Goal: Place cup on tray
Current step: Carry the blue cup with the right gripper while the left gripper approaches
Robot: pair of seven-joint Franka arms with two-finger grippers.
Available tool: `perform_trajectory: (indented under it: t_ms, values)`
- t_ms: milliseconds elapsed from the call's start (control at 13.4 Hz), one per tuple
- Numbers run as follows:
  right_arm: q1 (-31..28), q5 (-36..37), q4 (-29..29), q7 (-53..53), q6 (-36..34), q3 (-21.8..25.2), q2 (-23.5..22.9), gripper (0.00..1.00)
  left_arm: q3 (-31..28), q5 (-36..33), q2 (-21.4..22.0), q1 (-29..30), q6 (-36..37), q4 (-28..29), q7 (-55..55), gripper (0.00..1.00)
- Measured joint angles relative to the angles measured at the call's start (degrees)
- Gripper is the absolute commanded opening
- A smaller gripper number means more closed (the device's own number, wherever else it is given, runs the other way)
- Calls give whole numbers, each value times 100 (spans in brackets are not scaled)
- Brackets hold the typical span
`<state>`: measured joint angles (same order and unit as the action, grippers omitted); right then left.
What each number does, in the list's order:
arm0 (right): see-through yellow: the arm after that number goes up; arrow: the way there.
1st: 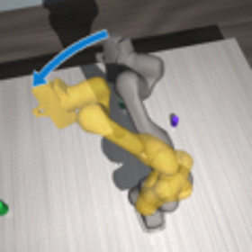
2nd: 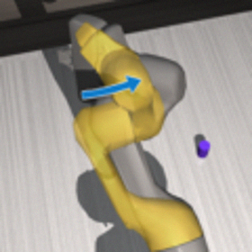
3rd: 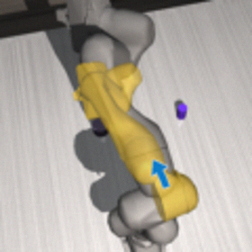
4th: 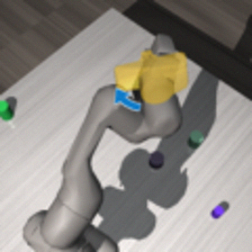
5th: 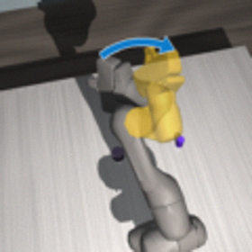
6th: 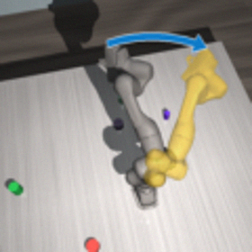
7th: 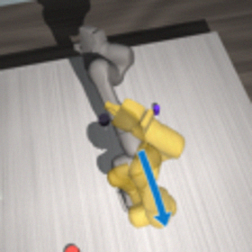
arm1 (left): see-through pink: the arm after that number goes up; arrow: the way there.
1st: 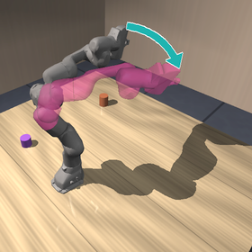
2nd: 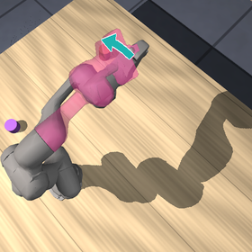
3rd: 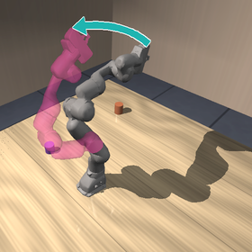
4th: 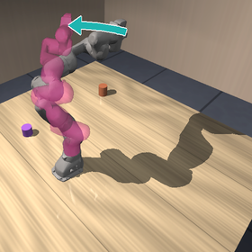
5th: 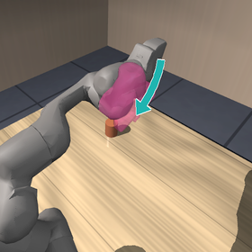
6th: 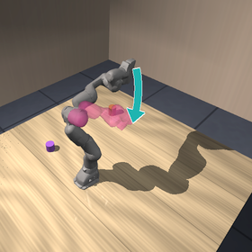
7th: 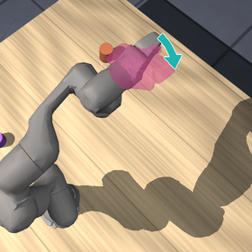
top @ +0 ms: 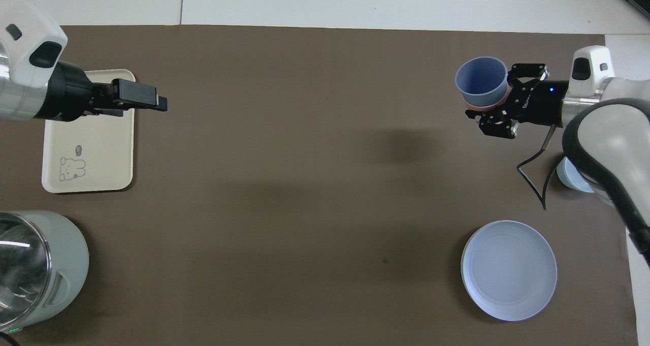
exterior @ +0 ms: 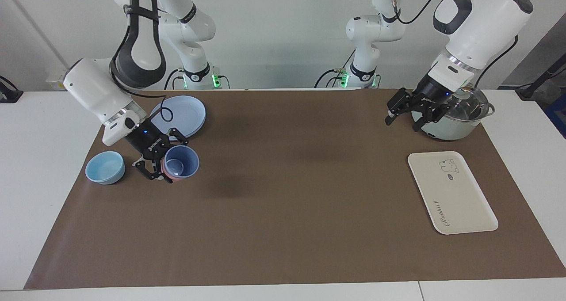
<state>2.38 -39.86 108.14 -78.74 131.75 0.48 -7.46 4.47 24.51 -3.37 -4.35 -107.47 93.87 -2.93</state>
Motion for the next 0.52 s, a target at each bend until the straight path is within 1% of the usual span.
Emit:
perform_trajectory:
  t_ms: [223, 298, 447, 521]
  values:
    - [727, 1044, -374, 1404, 3, -9, -5, 0, 7, 1269, -256, -492, -861, 153, -690, 95]
    - [932, 1315, -454, 1729, 2, -14, -5, 0, 11, 1505, -370, -738, -1219, 155, -973, 95]
    - [1228, 1626, -538, 2018, 1, -23, -5, 0, 23, 1644, -570, -1293, -1926, 149, -1593, 93]
    - [1350, 1673, -555, 2074, 1, -25, -5, 0, 29, 1651, -655, -1541, -2196, 128, -1858, 90]
